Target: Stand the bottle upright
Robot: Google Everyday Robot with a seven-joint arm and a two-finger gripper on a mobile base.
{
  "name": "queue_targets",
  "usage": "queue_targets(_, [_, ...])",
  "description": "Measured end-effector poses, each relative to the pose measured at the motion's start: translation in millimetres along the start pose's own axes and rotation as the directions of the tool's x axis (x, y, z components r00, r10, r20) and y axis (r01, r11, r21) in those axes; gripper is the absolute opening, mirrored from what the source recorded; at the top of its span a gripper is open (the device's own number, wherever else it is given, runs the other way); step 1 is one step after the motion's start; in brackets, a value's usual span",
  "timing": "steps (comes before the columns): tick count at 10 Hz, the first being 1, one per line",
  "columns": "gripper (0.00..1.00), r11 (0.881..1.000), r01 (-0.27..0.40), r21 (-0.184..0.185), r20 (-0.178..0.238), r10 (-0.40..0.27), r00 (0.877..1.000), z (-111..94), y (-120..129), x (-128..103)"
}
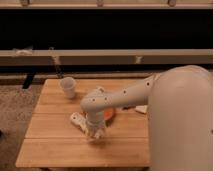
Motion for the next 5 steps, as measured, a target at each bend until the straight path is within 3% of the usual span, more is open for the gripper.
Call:
queue_targets(3, [0.65, 0.986, 0.16, -0.038, 0.003, -0.16, 0.987, -0.4, 4.5, -4.1])
queue_targets(5, [0.65, 0.973, 0.228, -0.022, -0.01, -0.228, 0.974, 3.4, 14.9, -2.9])
